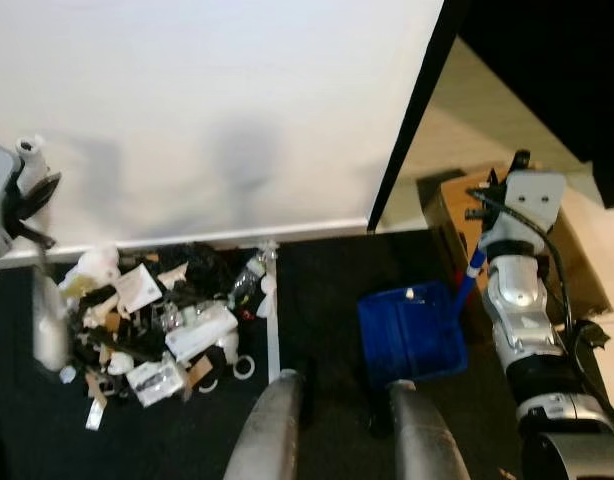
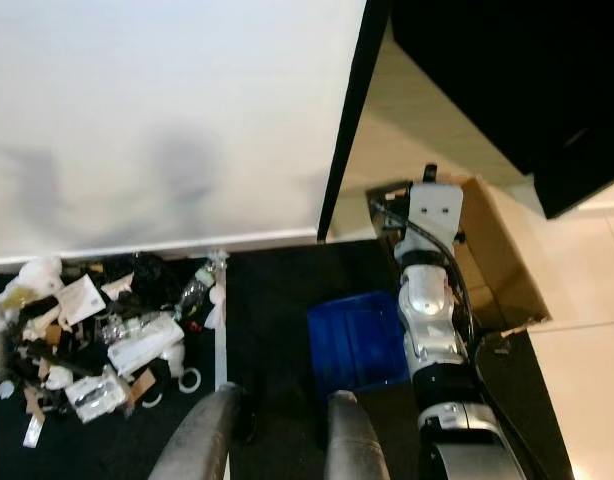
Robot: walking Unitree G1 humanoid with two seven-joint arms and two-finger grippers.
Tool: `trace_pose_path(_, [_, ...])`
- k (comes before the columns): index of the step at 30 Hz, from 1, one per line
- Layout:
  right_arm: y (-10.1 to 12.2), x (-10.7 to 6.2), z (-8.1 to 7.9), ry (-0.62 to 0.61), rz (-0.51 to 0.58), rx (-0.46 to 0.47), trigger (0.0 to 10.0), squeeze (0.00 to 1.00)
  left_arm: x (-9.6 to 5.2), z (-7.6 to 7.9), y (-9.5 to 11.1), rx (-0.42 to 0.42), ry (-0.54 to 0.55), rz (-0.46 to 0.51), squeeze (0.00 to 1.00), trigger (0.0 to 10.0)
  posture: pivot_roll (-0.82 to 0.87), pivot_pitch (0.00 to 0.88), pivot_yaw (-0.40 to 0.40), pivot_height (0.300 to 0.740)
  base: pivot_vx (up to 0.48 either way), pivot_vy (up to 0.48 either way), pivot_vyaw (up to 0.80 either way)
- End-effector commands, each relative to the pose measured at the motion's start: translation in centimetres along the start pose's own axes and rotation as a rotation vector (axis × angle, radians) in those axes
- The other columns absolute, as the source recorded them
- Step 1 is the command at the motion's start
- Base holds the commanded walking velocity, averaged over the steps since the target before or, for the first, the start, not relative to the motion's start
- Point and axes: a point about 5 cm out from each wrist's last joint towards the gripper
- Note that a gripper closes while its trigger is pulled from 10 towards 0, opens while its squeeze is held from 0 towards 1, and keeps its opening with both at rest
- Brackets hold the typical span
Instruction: Sweep floor
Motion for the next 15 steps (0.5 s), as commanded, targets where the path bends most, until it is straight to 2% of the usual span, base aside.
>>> trace_pose_path(1, [-0.8, -0.5, 0.8, 0.004, -0.032, -0.048, 10.0, 0.00, -0.5, 0.0, -0.8, -0.018, 0.043, 0.004, 0.00, 10.0, 0.04, 0.499, -0.056, 0.740, 0.000, 0.000, 0.00])
trace_pose_path(3, [0.0, -0.2, 1.4, 0.006, -0.006, -0.048, 10.0, 0.00, -0.9, 0.0, -2.1, -0.050, 0.108, -0.011, 0.00, 10.0, 0.01, 0.515, -0.078, 0.740, 0.000, 0.000, 0.00])
trace_pose_path(4, [0.0, -0.2, 1.4, 0.006, -0.006, -0.048, 10.0, 0.00, -0.9, 0.0, -2.1, -0.050, 0.108, -0.011, 0.00, 10.0, 0.01, 0.515, -0.078, 0.740, 0.000, 0.000, 0.00])
trace_pose_path(5, [0.8, 0.1, 2.3, 0.007, 0.019, -0.052, 10.0, 0.00, -1.7, -0.1, -3.5, -0.209, 0.189, 0.010, 0.00, 10.0, -0.02, 0.531, -0.095, 0.740, 0.000, 0.000, 0.00])
trace_pose_path(6, [0.8, 0.1, 2.3, 0.007, 0.019, -0.052, 10.0, 0.00, -1.7, -0.1, -3.5, -0.209, 0.189, 0.010, 0.00, 10.0, -0.02, 0.531, -0.095, 0.740, 0.000, 0.000, 0.00])
trace_pose_path(7, [0.9, 0.2, 2.7, 0.006, 0.024, -0.054, 10.0, 0.00, -1.8, -0.1, -4.0, -0.333, 0.218, 0.044, 0.00, 10.0, -0.02, 0.532, -0.100, 0.740, 0.000, 0.000, 0.00])
trace_pose_path(10, [1.0, 0.3, 3.1, -0.002, 0.020, -0.051, 10.0, 0.00, -1.3, 0.5, -4.1, -0.605, 0.205, 0.177, 0.00, 10.0, -0.02, 0.530, -0.106, 0.740, 0.000, 0.000, 0.00])
trace_pose_path(11, [0.9, 0.3, 3.2, -0.002, 0.017, -0.049, 10.0, 0.00, -1.0, 0.8, -3.9, -0.661, 0.193, 0.221, 0.00, 10.0, -0.02, 0.528, -0.105, 0.740, 0.000, 0.000, 0.00])
trace_pose_path(12, [0.9, 0.3, 3.2, -0.002, 0.017, -0.049, 10.0, 0.00, -1.0, 0.8, -3.9, -0.661, 0.193, 0.221, 0.00, 10.0, -0.02, 0.528, -0.105, 0.740, 0.000, 0.000, 0.00])
trace_pose_path(13, [1.0, 0.3, 3.1, -0.002, 0.014, -0.047, 10.0, 0.00, -0.6, 1.0, -3.4, -0.723, 0.184, 0.279, 0.00, 10.0, -0.02, 0.524, -0.104, 0.740, 0.000, 0.000, 0.00])
trace_pose_path(15, [1.0, 0.4, 2.6, 0.002, 0.011, -0.032, 10.0, 0.00, 1.0, 2.3, -1.7, -0.831, 0.091, 0.387, 0.00, 10.0, 0.00, 0.515, -0.095, 0.740, 0.000, 0.000, 0.00])
Point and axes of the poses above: a point about 5 cm out from each wrist's last joint towards the gripper, its own x axis pointing out of the wrist towards the gripper, its own y axis along the axis of the wrist's last joint, z = x × y, and after that the axes turned 7 degrees about -x, right-handed
